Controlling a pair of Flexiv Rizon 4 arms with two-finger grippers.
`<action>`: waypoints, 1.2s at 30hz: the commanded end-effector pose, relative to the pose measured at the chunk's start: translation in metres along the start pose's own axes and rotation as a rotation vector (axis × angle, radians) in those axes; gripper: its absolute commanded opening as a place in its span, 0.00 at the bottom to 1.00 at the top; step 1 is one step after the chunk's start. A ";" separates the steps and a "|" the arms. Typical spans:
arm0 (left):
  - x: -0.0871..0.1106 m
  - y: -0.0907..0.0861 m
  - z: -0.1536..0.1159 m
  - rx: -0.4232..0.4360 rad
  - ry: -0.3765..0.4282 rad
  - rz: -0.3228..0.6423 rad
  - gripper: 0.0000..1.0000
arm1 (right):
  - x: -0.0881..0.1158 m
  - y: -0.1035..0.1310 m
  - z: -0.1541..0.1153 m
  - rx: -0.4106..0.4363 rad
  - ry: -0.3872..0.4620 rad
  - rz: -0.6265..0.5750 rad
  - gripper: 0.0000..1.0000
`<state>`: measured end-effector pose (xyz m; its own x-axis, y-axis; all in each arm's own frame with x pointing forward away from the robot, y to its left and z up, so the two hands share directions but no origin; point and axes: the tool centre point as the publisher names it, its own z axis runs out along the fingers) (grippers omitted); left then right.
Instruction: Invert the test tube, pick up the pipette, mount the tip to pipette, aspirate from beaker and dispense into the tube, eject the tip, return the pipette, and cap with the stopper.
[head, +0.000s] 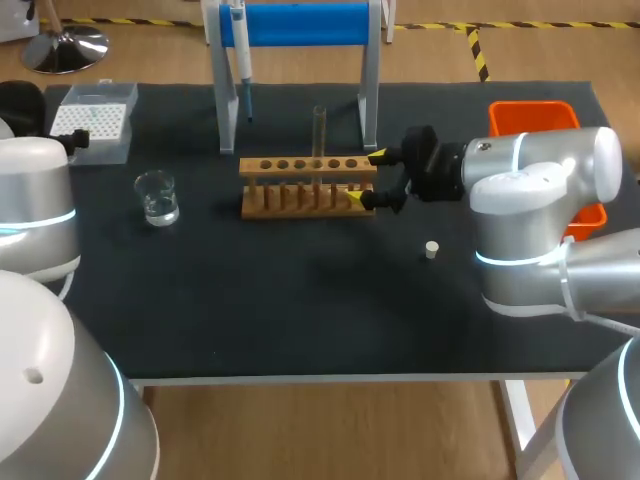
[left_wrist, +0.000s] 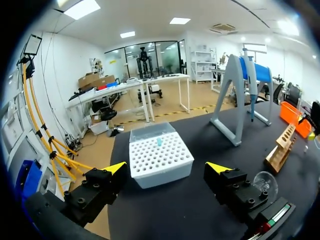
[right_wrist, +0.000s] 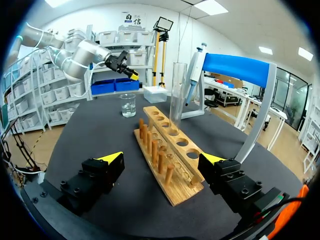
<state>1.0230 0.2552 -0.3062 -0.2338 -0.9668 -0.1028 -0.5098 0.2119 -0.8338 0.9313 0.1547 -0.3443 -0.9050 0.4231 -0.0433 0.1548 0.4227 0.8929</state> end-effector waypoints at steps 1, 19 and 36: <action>-0.003 0.000 0.020 0.009 -0.005 0.000 1.00 | 0.000 0.000 -0.001 0.000 0.002 0.000 1.00; -0.014 -0.001 0.057 0.059 -0.003 -0.010 1.00 | 0.000 0.000 -0.001 0.000 0.002 0.000 1.00; -0.011 -0.004 0.090 0.103 0.020 -0.016 1.00 | 0.000 0.000 -0.001 0.000 0.002 0.000 1.00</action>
<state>1.0948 0.2530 -0.3437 -0.2481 -0.9658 -0.0751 -0.4386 0.1811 -0.8802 0.9313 0.1547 -0.3443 -0.9050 0.4231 -0.0433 0.1549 0.4227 0.8929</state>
